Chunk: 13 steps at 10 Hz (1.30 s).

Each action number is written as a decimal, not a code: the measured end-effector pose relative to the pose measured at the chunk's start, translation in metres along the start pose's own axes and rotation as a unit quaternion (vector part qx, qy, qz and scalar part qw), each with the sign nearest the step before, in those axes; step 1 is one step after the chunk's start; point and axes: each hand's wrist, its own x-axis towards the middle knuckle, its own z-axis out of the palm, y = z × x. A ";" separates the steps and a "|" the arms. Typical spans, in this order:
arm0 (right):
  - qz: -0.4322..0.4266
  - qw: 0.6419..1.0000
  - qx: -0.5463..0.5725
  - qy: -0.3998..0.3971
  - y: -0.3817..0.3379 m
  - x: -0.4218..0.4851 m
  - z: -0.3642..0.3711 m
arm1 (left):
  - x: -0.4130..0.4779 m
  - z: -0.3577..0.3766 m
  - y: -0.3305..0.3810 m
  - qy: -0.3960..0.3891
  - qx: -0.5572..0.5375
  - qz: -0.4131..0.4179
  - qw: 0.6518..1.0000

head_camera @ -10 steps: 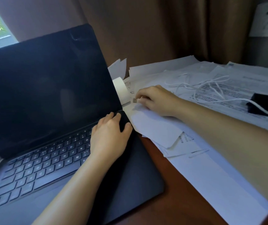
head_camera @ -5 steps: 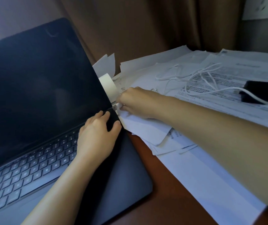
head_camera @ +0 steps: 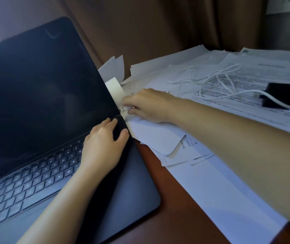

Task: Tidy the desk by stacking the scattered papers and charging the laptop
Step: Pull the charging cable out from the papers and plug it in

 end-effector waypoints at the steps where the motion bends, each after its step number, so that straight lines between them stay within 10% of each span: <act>1: -0.014 1.000 -0.015 0.015 0.006 0.003 0.004 | 0.000 0.000 0.000 0.000 -0.002 0.000 1.000; 13: -0.014 1.000 0.004 0.025 0.001 0.006 0.020 | 0.000 -0.001 0.001 -0.003 0.011 0.009 1.000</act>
